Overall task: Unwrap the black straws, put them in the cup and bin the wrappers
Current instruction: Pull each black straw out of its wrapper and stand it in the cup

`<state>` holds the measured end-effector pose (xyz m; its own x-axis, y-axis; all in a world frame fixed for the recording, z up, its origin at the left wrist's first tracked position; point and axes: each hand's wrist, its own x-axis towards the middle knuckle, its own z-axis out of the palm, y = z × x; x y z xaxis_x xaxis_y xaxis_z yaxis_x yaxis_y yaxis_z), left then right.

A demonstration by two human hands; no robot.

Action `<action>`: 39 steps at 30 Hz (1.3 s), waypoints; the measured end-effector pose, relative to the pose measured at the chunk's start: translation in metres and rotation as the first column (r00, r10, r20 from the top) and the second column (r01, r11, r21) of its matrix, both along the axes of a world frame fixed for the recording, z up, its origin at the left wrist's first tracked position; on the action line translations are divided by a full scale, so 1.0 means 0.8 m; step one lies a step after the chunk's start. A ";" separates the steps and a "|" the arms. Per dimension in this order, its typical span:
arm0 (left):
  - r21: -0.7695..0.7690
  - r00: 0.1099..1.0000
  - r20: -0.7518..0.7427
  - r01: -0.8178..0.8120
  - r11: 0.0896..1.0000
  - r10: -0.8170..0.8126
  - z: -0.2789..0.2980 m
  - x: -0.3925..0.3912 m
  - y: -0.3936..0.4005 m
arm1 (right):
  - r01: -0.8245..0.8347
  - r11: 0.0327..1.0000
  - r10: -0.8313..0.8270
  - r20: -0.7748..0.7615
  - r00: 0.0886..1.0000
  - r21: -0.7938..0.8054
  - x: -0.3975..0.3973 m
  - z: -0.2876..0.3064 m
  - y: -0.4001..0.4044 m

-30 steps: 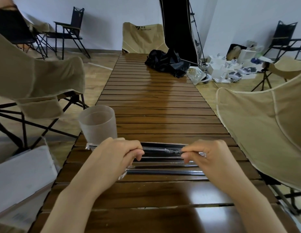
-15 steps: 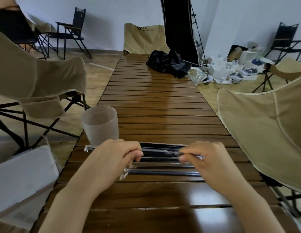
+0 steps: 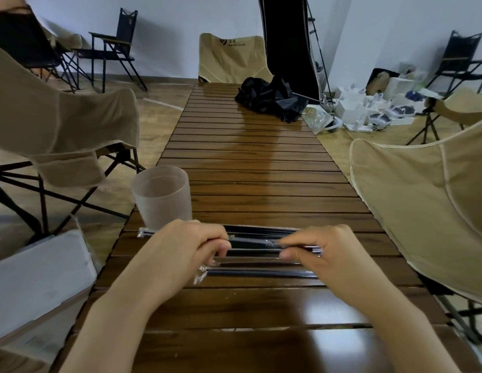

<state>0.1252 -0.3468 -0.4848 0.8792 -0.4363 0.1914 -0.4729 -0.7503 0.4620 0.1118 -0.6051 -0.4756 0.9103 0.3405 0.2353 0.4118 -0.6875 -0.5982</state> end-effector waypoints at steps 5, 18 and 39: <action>0.018 1.000 0.030 -0.008 1.000 0.007 0.001 -0.001 0.001 | 0.021 0.999 -0.017 0.084 0.996 -0.044 -0.001 -0.003 -0.005; 0.021 0.999 -0.022 -0.027 0.999 0.028 0.005 -0.003 0.007 | 0.029 1.000 -0.029 -0.026 0.999 0.008 -0.001 0.001 -0.020; 0.086 0.993 0.055 -0.105 0.991 0.100 0.013 -0.005 0.020 | 0.127 0.951 -0.087 -0.148 0.985 0.283 0.000 0.006 -0.057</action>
<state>0.1211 -0.3308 -0.4744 0.9104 -0.3616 0.2011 -0.4123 -0.8331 0.3687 0.1118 -0.6510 -0.4712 0.9672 0.1741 0.1847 0.2491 -0.5119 -0.8222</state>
